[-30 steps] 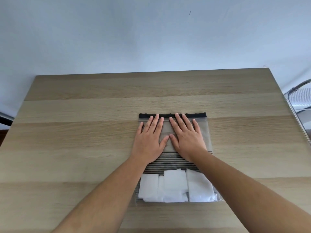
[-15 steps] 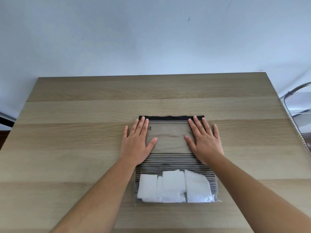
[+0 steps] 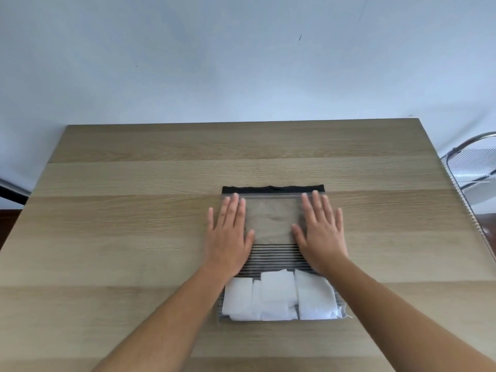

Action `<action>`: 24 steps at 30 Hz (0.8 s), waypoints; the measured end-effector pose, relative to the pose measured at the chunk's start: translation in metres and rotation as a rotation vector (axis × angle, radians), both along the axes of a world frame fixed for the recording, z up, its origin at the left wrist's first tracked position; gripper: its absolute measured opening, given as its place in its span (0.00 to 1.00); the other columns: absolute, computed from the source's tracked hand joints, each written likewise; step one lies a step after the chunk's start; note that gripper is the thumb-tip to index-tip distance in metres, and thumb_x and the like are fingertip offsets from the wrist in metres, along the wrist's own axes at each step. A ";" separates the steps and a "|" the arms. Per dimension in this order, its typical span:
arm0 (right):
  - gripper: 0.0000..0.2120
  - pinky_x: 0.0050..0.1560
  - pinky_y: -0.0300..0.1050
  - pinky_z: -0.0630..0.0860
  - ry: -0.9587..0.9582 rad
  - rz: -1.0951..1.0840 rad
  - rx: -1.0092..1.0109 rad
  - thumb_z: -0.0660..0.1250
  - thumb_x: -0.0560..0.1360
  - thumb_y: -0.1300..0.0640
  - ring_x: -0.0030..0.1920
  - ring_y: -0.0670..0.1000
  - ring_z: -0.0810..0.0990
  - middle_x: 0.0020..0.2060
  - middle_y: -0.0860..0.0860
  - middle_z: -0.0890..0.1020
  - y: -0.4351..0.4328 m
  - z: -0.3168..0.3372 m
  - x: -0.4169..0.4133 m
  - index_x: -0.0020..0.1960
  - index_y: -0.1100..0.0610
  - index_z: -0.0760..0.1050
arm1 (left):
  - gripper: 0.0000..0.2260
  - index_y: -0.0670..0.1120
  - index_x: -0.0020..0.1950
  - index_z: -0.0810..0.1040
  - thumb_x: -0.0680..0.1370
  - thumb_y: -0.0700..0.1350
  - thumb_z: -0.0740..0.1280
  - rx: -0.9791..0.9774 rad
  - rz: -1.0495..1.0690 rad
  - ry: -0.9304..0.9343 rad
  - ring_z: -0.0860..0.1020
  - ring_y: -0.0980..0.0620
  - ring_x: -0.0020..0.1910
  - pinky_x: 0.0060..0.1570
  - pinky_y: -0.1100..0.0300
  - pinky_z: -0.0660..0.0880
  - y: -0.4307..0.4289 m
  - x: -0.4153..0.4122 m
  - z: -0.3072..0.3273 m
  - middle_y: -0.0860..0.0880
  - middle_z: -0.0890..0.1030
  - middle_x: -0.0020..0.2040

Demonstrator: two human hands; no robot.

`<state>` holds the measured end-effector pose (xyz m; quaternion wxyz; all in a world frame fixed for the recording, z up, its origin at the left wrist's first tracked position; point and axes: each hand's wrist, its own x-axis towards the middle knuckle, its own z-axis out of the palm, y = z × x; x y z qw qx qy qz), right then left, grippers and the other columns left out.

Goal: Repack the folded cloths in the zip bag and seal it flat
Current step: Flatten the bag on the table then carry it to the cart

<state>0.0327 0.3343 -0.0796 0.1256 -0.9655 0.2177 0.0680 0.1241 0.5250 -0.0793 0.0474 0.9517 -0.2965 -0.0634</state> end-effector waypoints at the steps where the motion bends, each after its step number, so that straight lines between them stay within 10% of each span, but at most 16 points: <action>1: 0.32 0.72 0.54 0.31 -0.001 0.061 0.014 0.40 0.76 0.38 0.74 0.51 0.31 0.76 0.48 0.34 0.014 -0.001 -0.002 0.74 0.47 0.29 | 0.31 0.49 0.73 0.31 0.77 0.61 0.39 -0.012 -0.052 0.019 0.33 0.51 0.74 0.71 0.47 0.34 -0.004 -0.011 -0.001 0.50 0.36 0.77; 17: 0.29 0.75 0.48 0.37 -0.047 0.038 0.061 0.45 0.78 0.39 0.76 0.46 0.39 0.78 0.46 0.45 -0.023 -0.003 -0.037 0.76 0.44 0.38 | 0.33 0.52 0.75 0.34 0.75 0.67 0.38 -0.041 0.027 0.089 0.39 0.54 0.75 0.73 0.52 0.37 0.030 -0.015 -0.008 0.52 0.39 0.77; 24: 0.25 0.69 0.55 0.63 -0.162 -0.334 0.123 0.59 0.77 0.45 0.70 0.56 0.65 0.72 0.53 0.67 -0.008 0.012 -0.062 0.70 0.55 0.62 | 0.19 0.48 0.56 0.70 0.75 0.61 0.60 -0.212 0.344 0.041 0.63 0.44 0.71 0.68 0.47 0.62 0.050 -0.020 0.008 0.44 0.67 0.70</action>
